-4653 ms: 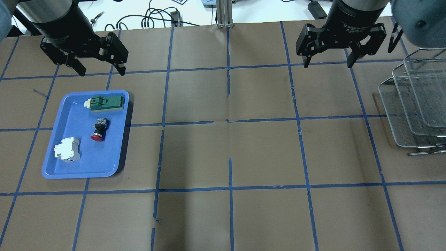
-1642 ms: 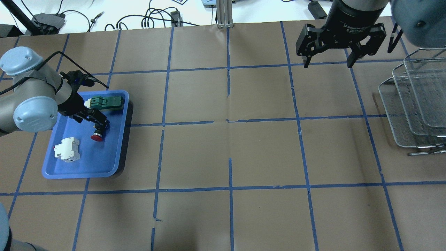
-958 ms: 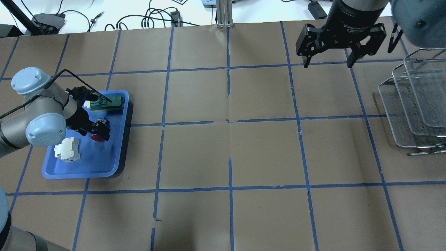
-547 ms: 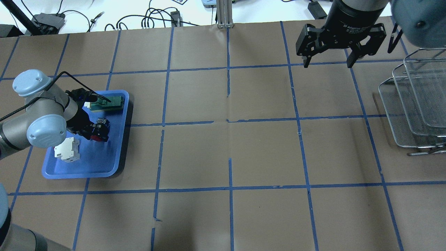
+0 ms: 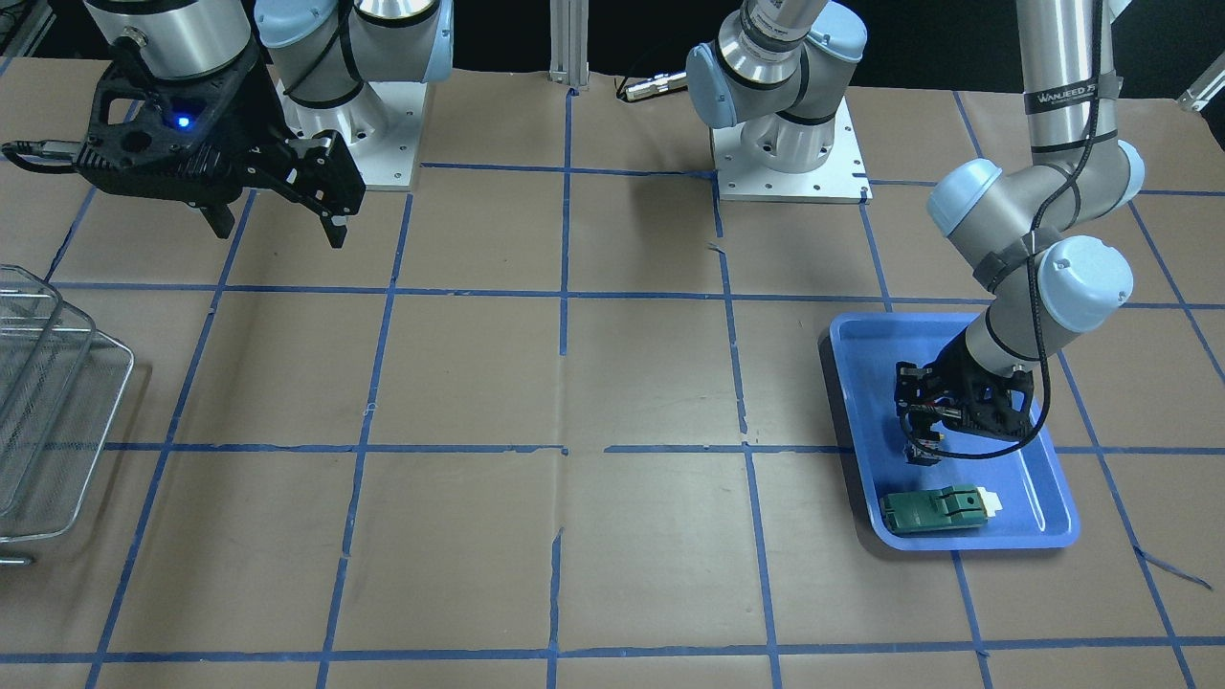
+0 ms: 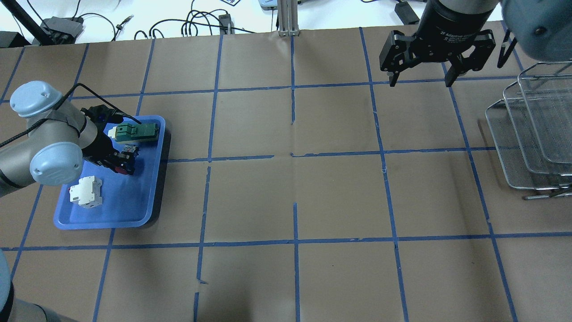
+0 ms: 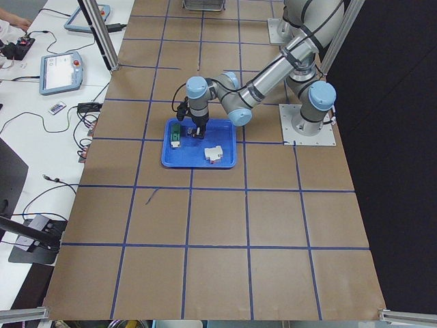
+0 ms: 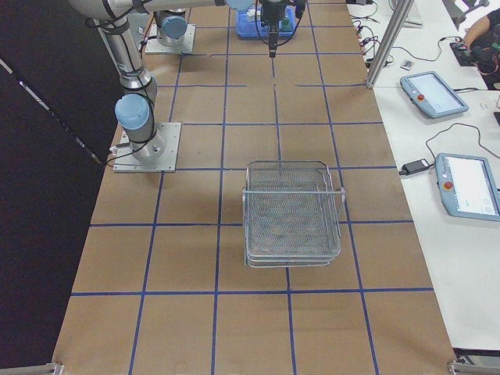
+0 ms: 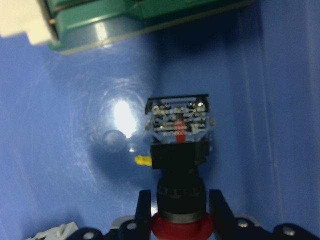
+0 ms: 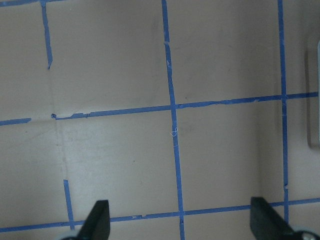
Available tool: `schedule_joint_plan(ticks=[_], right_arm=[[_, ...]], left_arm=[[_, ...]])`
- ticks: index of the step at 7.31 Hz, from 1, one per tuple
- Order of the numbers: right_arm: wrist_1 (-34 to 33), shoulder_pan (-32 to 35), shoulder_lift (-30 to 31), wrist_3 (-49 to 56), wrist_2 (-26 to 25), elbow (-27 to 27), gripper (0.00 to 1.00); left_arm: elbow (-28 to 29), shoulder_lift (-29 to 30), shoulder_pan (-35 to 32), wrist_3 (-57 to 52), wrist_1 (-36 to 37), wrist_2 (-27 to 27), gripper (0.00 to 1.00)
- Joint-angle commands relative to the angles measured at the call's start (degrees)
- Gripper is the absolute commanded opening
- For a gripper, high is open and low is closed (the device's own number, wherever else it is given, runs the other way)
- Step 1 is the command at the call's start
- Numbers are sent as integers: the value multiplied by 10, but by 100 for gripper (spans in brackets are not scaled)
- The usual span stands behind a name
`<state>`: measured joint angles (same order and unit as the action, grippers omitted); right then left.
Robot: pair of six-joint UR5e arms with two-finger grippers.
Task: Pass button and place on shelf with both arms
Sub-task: 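Lift the button with the left gripper and carry it toward the right gripper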
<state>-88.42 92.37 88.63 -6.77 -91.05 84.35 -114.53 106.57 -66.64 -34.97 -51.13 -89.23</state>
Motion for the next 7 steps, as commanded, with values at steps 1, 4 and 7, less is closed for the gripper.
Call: schedule_joint_plan(ticks=[1, 4, 7], right_arm=[[0, 0, 0, 0, 0, 0, 100], [0, 0, 0, 0, 0, 0, 100], [-6, 0, 1, -1, 0, 0, 100]], left_arm=[[38, -54, -60, 13, -117, 31, 0], [40, -127, -118, 68, -251, 208, 0], [30, -115, -197, 190, -269, 477, 0]])
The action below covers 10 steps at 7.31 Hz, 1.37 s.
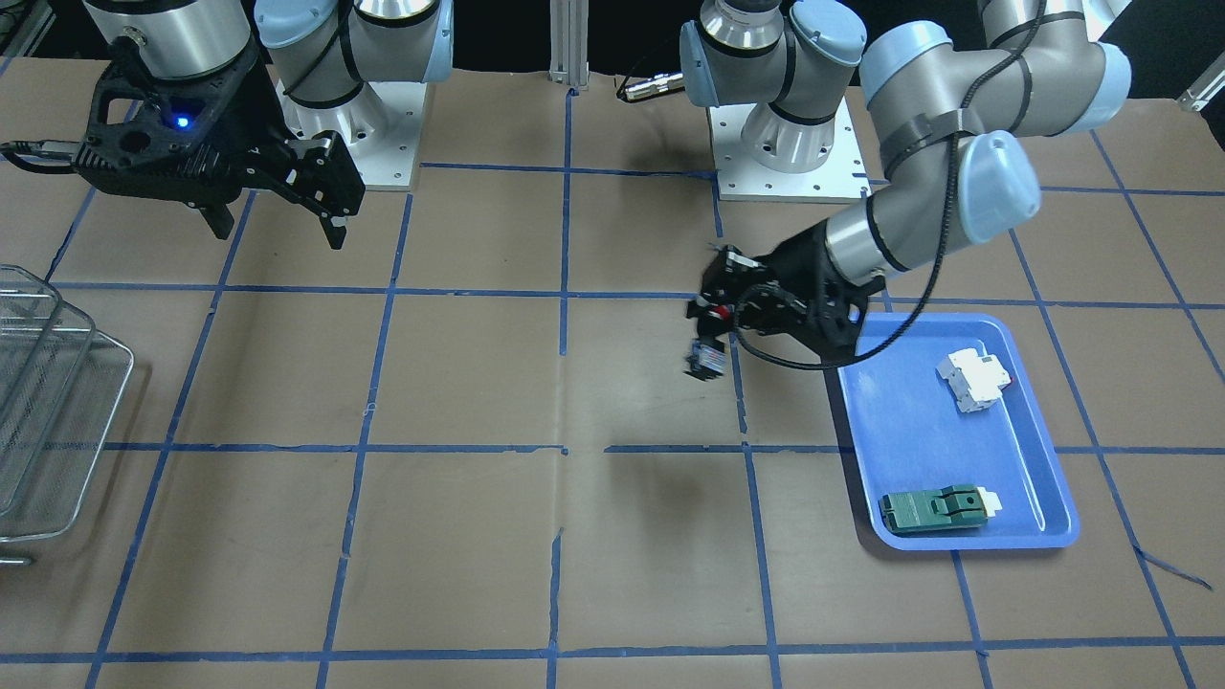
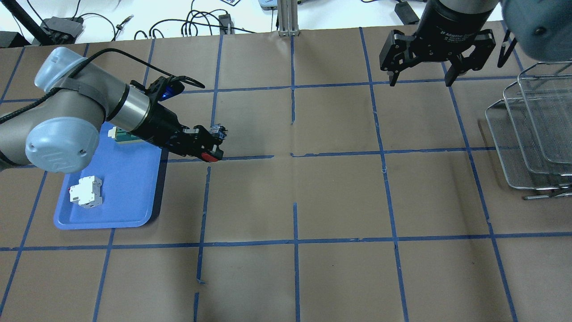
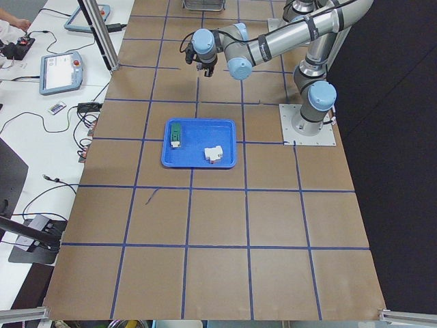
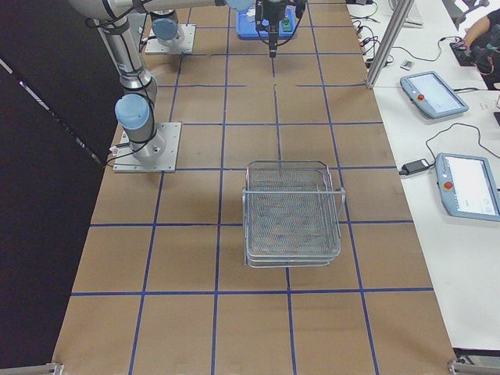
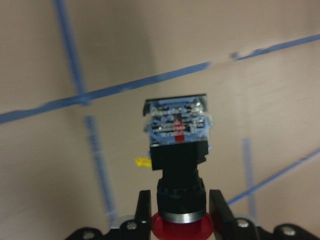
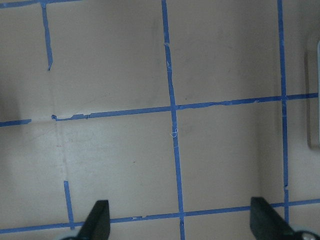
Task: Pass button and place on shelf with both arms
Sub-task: 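Lift the button with the left gripper and carry it toward the right gripper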
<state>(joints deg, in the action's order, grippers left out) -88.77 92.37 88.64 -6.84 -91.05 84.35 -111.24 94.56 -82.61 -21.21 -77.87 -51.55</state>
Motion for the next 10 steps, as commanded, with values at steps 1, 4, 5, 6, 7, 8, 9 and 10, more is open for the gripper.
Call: schedule_joint_plan(ticks=[1, 4, 5, 6, 7, 8, 9, 10], right_arm=[[-3, 0, 0, 0, 0, 0, 100], [-3, -7, -7, -1, 44, -1, 100], [-4, -13, -7, -5, 79, -1, 100], [-4, -24, -7, -7, 107, -1, 100], [-5, -38, -7, -7, 159, 0, 100], [-27, -40, -9, -9, 189, 3, 100], [-46, -40, -15, -12, 239, 24, 100], [-82, -39, -8, -14, 253, 53, 100]], left_arm=[[-5, 6, -72, 98, 3, 193, 0], [-57, 17, -116, 102, 39, 397, 0], [-81, 26, -120, 102, 98, 426, 0], [-86, 35, -124, 104, 134, 454, 0], [-86, 40, -127, 103, 136, 454, 0], [-86, 42, -127, 103, 136, 455, 0], [-86, 42, -127, 103, 147, 460, 0], [-87, 47, -126, 102, 161, 487, 0]])
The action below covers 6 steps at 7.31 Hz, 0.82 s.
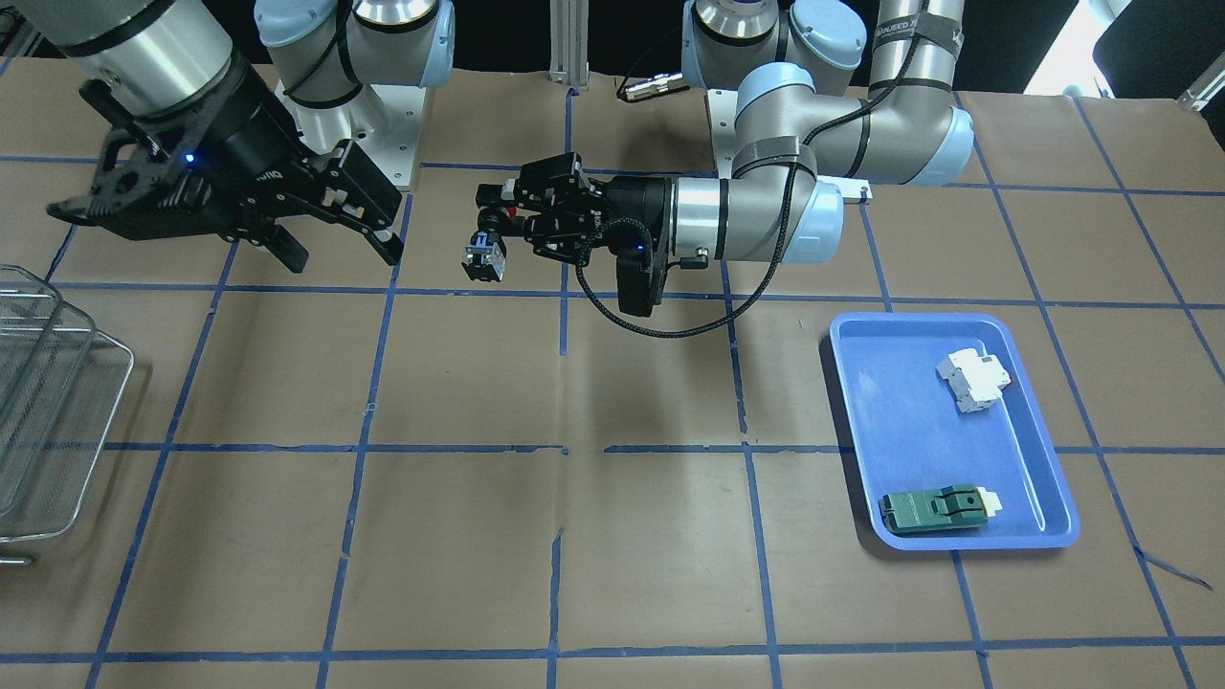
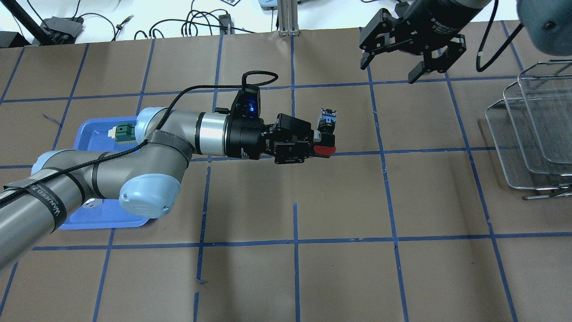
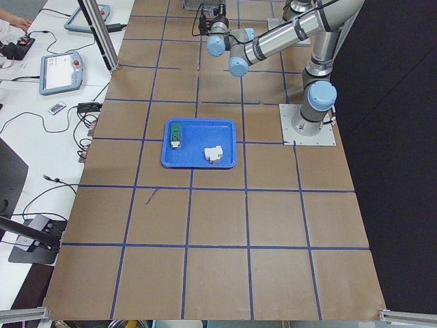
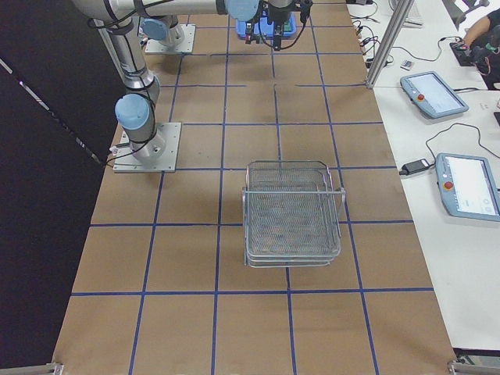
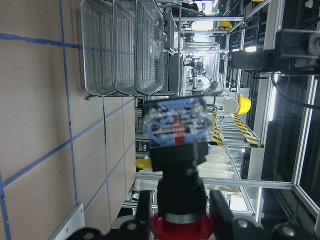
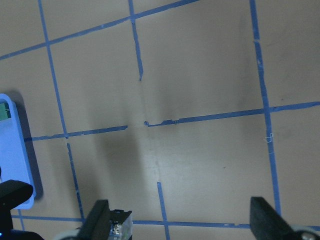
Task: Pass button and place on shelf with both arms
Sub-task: 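Lift the button with the left gripper and carry it toward the right gripper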
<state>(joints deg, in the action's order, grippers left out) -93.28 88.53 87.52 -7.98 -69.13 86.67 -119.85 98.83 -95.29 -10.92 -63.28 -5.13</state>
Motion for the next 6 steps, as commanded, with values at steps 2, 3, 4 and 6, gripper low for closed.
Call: schedule_joint_plan(ticks=[2, 3, 4, 6], right_arm=[[-74, 9, 4, -13, 110, 70, 100], [-67, 10, 3, -24, 128, 73, 100], [-69, 16, 2, -70, 139, 72, 100], [-74, 27, -4, -73, 140, 73, 100]], left_arm=[[-1, 11, 10, 0, 15, 63, 0], [-1, 10, 11, 1, 15, 67, 0], [-1, 10, 11, 0, 15, 67, 0], [-1, 10, 11, -1, 15, 66, 0]])
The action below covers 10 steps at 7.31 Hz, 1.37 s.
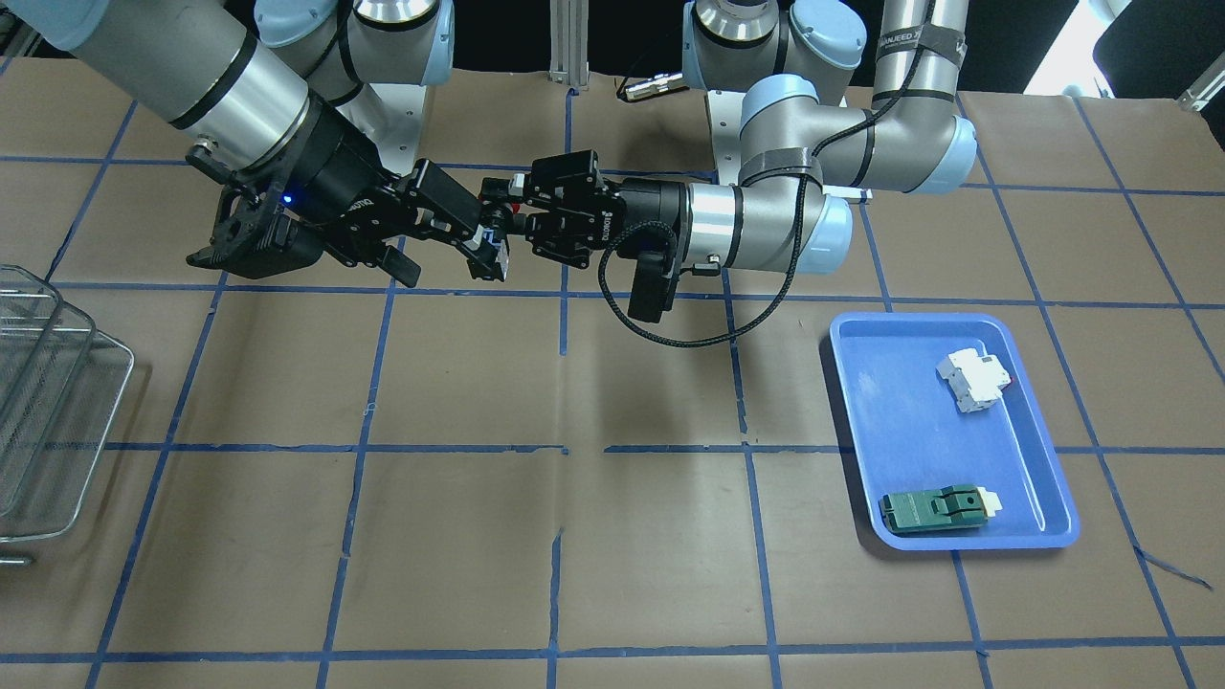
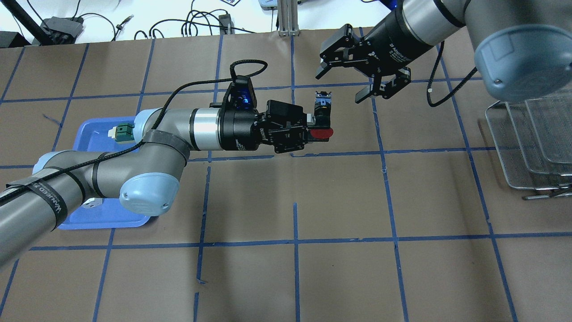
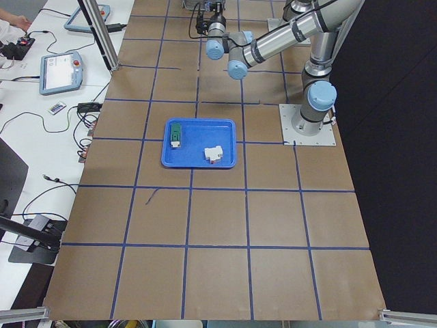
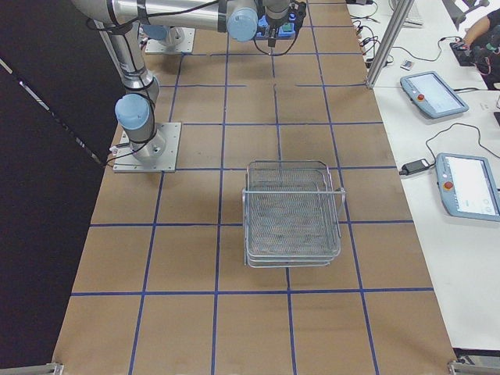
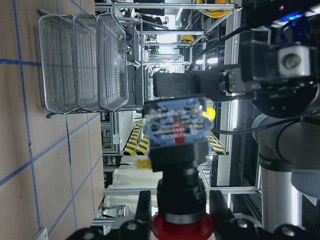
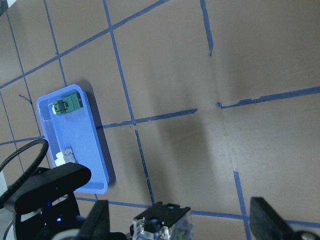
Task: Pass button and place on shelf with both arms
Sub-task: 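Close the right gripper on the button held by the left gripper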
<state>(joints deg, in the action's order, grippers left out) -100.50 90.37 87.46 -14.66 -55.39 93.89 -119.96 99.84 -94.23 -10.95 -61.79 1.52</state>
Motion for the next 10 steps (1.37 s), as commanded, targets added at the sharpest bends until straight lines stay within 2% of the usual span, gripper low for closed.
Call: schedule_joint_plan(ticks=[1, 4, 5, 7, 9, 10], right_arm=[[6, 25, -4, -10, -1, 1, 100], [8, 35, -5, -3, -6, 2, 98], [9, 36, -4, 0, -9, 2, 88], [9, 36, -6, 11, -10, 6, 32], [9, 35, -7, 13, -10, 8, 20], [10, 35, -7, 13, -9, 8, 19]], left_arm=[[1, 0, 0, 1, 1, -2, 0], [3, 1, 0, 0, 1, -4, 0], [3, 0, 0, 0, 1, -4, 0], [3, 1, 0, 1, 1, -4, 0], [3, 1, 0, 1, 1, -3, 0], [3, 1, 0, 8, 0, 0, 11]])
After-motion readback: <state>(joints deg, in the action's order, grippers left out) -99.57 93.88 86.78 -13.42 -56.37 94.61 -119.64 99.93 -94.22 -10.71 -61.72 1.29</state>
